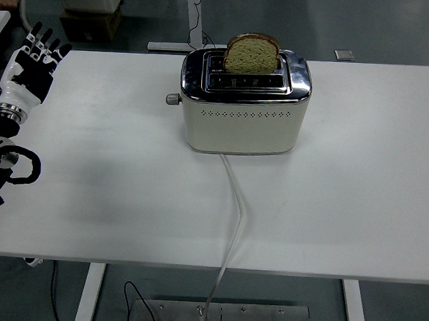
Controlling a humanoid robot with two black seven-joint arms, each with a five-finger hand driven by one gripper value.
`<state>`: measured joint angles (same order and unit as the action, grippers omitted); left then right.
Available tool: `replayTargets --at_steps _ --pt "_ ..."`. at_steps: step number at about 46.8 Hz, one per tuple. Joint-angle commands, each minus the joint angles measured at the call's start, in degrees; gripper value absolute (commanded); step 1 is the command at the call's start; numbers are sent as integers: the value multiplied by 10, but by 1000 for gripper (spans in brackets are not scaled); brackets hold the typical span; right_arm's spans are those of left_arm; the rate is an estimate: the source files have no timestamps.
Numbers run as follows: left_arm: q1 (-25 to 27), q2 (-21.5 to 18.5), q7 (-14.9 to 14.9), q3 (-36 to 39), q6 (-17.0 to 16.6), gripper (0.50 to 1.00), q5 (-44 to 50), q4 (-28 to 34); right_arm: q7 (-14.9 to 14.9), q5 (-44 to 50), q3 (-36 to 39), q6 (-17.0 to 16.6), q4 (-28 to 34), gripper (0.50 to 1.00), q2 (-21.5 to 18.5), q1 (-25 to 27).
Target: Press down toaster
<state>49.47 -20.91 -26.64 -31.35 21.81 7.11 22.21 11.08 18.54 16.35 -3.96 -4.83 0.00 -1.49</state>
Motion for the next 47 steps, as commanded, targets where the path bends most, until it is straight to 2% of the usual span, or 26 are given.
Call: replayTargets --at_steps 1,31,47 --pt "1 -13 0 1 1 1000 -40 2 0 0 0 0 0 998 0 0" --pt "-1 -67 0 1 12 1000 -305 12 0 0 0 0 0 998 0 0" --pt "2 -101 -1 1 11 1000 -452 94 0 0 0 1 0 998 0 0"
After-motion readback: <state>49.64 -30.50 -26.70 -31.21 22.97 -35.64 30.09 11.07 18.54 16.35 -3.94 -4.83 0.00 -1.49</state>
